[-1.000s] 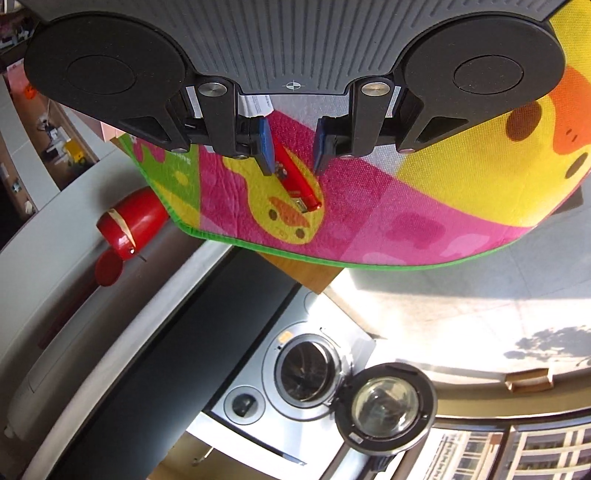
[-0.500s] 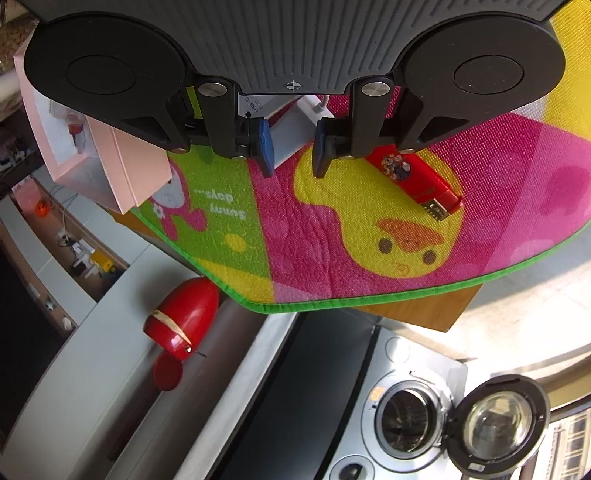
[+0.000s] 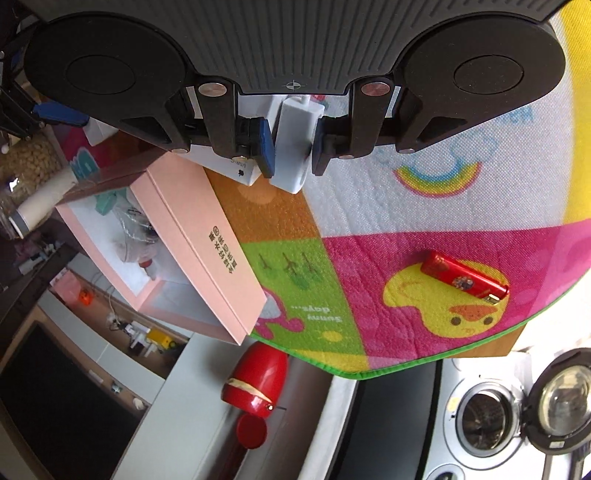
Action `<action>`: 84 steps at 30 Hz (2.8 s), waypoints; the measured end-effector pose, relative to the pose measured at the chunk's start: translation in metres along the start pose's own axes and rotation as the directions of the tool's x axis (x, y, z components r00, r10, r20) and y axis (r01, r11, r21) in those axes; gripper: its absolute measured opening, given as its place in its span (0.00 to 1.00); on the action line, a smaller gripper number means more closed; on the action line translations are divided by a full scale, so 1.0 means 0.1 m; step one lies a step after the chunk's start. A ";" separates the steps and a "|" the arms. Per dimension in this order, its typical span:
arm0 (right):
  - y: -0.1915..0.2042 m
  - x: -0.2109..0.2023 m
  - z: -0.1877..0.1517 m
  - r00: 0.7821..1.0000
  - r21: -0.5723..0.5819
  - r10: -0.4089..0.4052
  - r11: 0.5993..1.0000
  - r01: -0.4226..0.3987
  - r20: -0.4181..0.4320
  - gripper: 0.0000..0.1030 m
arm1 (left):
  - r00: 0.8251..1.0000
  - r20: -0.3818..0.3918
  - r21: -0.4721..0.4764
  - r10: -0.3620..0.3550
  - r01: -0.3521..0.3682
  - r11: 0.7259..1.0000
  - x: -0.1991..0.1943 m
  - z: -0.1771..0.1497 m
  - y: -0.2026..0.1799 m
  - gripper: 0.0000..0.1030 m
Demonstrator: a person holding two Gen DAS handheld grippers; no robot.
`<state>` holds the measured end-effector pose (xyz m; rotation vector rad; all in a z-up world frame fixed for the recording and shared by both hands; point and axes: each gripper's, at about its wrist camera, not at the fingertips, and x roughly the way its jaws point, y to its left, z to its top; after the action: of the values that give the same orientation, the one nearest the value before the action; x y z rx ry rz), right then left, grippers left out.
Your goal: Organize rigid objects
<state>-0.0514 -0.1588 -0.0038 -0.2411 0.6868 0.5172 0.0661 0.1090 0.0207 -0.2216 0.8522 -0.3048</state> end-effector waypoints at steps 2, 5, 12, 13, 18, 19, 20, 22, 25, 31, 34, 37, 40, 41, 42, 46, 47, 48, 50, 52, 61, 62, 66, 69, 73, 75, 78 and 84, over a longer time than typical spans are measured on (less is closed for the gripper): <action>0.00 0.00 0.01 1.000 0.003 0.005 1.000 -0.005 -0.001 0.79 | 1.000 -0.002 0.003 -0.001 0.001 1.000 -0.05 -0.05 -0.01 0.22; 0.02 -0.01 0.02 1.000 0.003 0.024 1.000 -0.024 -0.003 0.79 | 0.999 0.015 0.016 0.030 -0.030 0.999 -0.14 -0.15 -0.02 0.25; 0.15 -0.04 0.48 0.994 -0.068 0.083 0.995 -0.078 0.064 0.79 | 0.974 0.111 -0.034 0.195 -0.193 0.981 -0.48 -0.44 0.06 0.25; 0.18 -0.01 0.63 0.991 -0.080 0.107 0.992 -0.101 0.075 0.79 | 0.973 0.123 -0.057 0.194 -0.188 0.981 -0.52 -0.49 0.09 0.25; 0.37 0.55 1.39 0.978 -0.085 0.206 0.975 -0.203 0.019 0.74 | 0.976 0.166 -0.128 0.139 -0.118 0.985 -0.54 -0.72 0.18 0.28; 0.42 0.74 1.55 0.972 -0.077 0.233 0.969 -0.234 -0.021 0.60 | 0.970 0.201 -0.117 0.139 -0.117 0.986 -0.54 -0.76 0.18 0.28; 0.47 0.94 1.69 0.963 -0.061 0.259 0.963 -0.263 -0.070 0.47 | 0.965 0.222 -0.103 0.139 -0.119 0.988 -0.54 -0.81 0.16 0.28; 0.56 1.28 1.90 0.949 -0.028 0.283 0.957 -0.290 -0.139 0.44 | 0.959 0.248 -0.090 0.138 -0.119 0.989 -0.54 -0.87 0.15 0.27; 0.74 1.75 2.17 0.944 -0.034 0.273 0.958 -0.284 -0.183 0.44 | 0.960 0.256 -0.116 0.117 -0.089 0.989 -0.55 -0.87 0.20 0.27; 1.01 2.35 2.38 0.958 -0.114 0.192 0.969 -0.220 -0.214 0.44 | 0.960 0.273 -0.193 0.066 -0.013 0.981 -0.56 -0.90 0.34 0.27; 0.97 2.60 2.43 0.951 -0.052 0.187 0.977 -0.206 -0.246 0.46 | 0.960 0.275 -0.200 0.060 -0.004 0.980 -0.56 -0.91 0.36 0.26; 0.94 2.59 2.44 0.941 -0.045 0.218 0.970 -0.237 -0.257 0.37 | 0.960 0.276 -0.206 0.054 0.004 0.978 -0.56 -0.91 0.38 0.26; 0.93 2.42 2.39 0.924 -0.044 0.262 0.958 -0.285 -0.277 0.21 | 0.960 0.276 -0.210 0.052 0.008 0.978 -0.55 -0.91 0.39 0.27; 0.92 2.33 2.36 0.921 -0.036 0.279 0.953 -0.299 -0.271 0.21 | 0.960 0.276 -0.210 0.051 0.009 0.978 -0.55 -0.92 0.40 0.27; 0.91 2.24 2.33 0.919 -0.034 0.293 0.949 -0.313 -0.265 0.21 | 0.960 0.276 -0.211 0.050 0.009 0.978 -0.56 -0.92 0.40 0.27; 0.80 1.69 2.14 0.903 -0.019 0.369 0.924 -0.382 -0.220 0.20 | 0.960 0.276 -0.211 0.050 0.009 0.978 -0.56 -0.92 0.41 0.27; 0.75 1.54 2.08 0.901 -0.015 0.383 0.919 -0.394 -0.205 0.03 | 0.960 0.276 -0.211 0.050 0.009 0.978 -0.56 -0.92 0.40 0.27; 0.71 1.42 2.03 0.897 -0.010 0.394 0.915 -0.404 -0.198 0.01 | 0.960 0.276 -0.211 0.050 0.009 0.978 -0.56 -0.92 0.41 0.27; 0.56 1.13 1.91 0.898 0.018 0.406 0.912 -0.409 -0.168 0.00 | 0.960 0.274 -0.210 0.050 0.009 0.978 -0.55 -0.92 0.41 0.27; 0.40 0.89 1.77 0.905 0.041 0.404 0.914 -0.403 -0.135 0.00 | 0.961 0.273 -0.208 0.053 0.005 0.978 -0.54 -0.92 0.41 0.27; 0.20 0.40 1.07 0.966 -0.064 0.242 0.967 -0.248 -0.094 0.08 | 0.963 0.234 -0.116 0.136 -0.111 0.987 -0.54 -0.91 0.16 0.26; 0.21 0.40 1.06 0.966 -0.069 0.245 0.966 -0.251 -0.087 0.14 | 0.965 0.220 -0.099 0.145 -0.126 0.987 -0.55 -0.91 0.11 0.26; 0.35 0.47 1.09 0.960 -0.115 0.274 0.954 -0.279 -0.058 0.46 | 0.976 0.138 -0.076 0.167 -0.158 0.985 -0.66 -0.94 0.00 0.26; 0.64 0.66 1.21 0.958 -0.193 0.282 0.938 -0.288 -0.058 0.48 | 0.979 0.084 -0.109 0.184 -0.174 0.979 -0.73 -0.96 -0.04 0.26; 0.91 1.09 1.38 0.950 -0.204 0.287 0.929 -0.308 -0.126 0.48 | 0.976 0.013 -0.095 0.215 -0.213 0.972 -0.75 -0.91 -0.14 0.26; 0.96 1.34 1.44 0.940 -0.152 0.289 0.936 -0.318 -0.184 0.48 | 0.975 0.008 -0.087 0.223 -0.221 0.971 -0.75 -0.92 -0.15 0.26; 1.00 1.40 1.38 0.930 -0.151 0.307 0.928 -0.340 -0.202 0.38 | 0.977 0.019 -0.098 0.211 -0.208 0.973 -0.77 -0.95 -0.14 0.26; 0.91 1.06 1.29 0.915 -0.122 0.354 0.917 -0.381 -0.192 0.22 | 0.981 0.029 -0.120 0.190 -0.185 0.975 -0.78 -0.95 -0.09 0.27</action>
<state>0.0395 0.0069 0.0192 -0.3072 0.8624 0.9245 -0.0570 0.1213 0.0175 -0.2536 0.8452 -0.0729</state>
